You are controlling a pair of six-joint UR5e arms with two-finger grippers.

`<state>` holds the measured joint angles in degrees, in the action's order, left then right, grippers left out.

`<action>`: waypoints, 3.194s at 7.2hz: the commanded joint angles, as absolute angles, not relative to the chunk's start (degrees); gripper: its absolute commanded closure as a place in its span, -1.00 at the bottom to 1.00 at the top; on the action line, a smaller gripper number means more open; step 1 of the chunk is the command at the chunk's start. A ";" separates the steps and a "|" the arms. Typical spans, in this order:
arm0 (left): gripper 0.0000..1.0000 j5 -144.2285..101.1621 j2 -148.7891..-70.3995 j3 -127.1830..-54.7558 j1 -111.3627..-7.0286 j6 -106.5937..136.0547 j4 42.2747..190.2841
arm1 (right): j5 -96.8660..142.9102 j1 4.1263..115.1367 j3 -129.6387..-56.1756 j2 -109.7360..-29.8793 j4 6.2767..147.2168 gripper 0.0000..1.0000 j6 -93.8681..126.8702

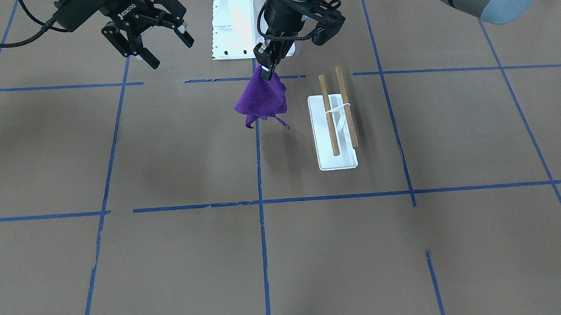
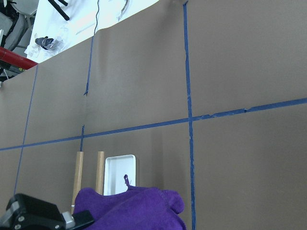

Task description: Hang towel on rack

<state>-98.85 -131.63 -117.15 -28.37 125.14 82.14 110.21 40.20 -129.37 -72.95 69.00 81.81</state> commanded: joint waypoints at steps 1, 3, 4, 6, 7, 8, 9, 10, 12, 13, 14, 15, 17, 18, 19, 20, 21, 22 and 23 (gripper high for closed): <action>1.00 -93.52 -125.02 -123.81 -26.10 124.28 80.68 | 110.21 41.48 -129.29 -74.00 69.08 -1.00 81.22; 1.00 -93.08 -122.53 -124.10 -24.88 122.71 80.60 | 110.13 41.84 -129.20 -74.62 69.08 -1.00 81.12; 1.00 -89.86 -121.30 -124.10 -24.44 122.52 80.60 | 110.21 42.71 -129.20 -75.32 69.00 -1.00 80.95; 1.00 -89.38 -119.01 -124.63 -25.57 119.99 80.60 | 110.13 43.33 -129.11 -76.98 69.08 -1.00 77.97; 1.00 -89.38 -115.87 -125.85 -25.75 119.62 80.68 | 110.13 43.68 -129.11 -77.51 69.00 -1.00 77.35; 1.00 -89.38 -114.62 -126.90 -26.54 117.36 80.68 | 110.04 43.77 -129.11 -77.61 69.08 -1.00 77.26; 1.00 -89.38 -113.13 -127.09 -26.89 116.90 80.68 | 109.95 43.77 -129.11 -77.61 69.00 -1.00 77.26; 1.00 -89.38 -111.81 -127.79 -27.24 116.72 80.68 | 109.86 43.77 -129.20 -77.78 68.99 -1.00 77.26; 1.00 -89.38 -109.69 -129.02 -27.86 115.58 80.68 | 109.78 43.77 -129.20 -77.87 69.08 -1.00 77.26; 1.00 -89.38 -109.60 -129.11 -28.73 115.40 80.68 | 109.69 43.77 -129.20 -77.78 69.08 -1.00 77.17; 1.00 -89.30 -109.08 -129.11 -30.22 115.40 80.68 | 109.60 43.77 -129.20 -77.78 69.00 -1.00 77.17; 1.00 -89.30 -107.94 -129.02 -30.32 115.49 80.77 | 109.60 43.77 -129.11 -77.78 68.99 -1.00 77.17; 1.00 -89.30 -107.23 -128.24 -30.32 115.66 80.68 | 109.60 43.77 -129.20 -77.78 68.99 -1.00 77.25; 1.00 -89.30 -106.62 -127.54 -30.32 116.10 80.60 | 109.60 43.77 -129.20 -77.78 69.08 -1.00 77.26; 1.00 -89.38 -106.35 -127.36 -30.32 116.10 80.60 | 109.60 43.77 -129.20 -77.78 69.00 -1.00 77.26; 1.00 -89.38 -105.83 -126.48 -30.32 116.19 80.60 | 109.60 43.77 -129.20 -77.78 68.99 -1.00 77.26; 1.00 -89.56 -105.73 -126.13 -30.32 116.10 80.60 | 109.60 43.86 -129.20 -77.78 68.99 -1.00 77.17; 1.00 -89.65 -105.65 -126.12 -30.32 115.93 80.60 | 109.60 43.94 -129.20 -77.78 69.08 -1.00 77.17; 1.00 -89.82 -105.64 -125.34 -30.32 115.84 80.60 | 109.60 43.95 -129.20 -77.78 69.08 -1.00 77.17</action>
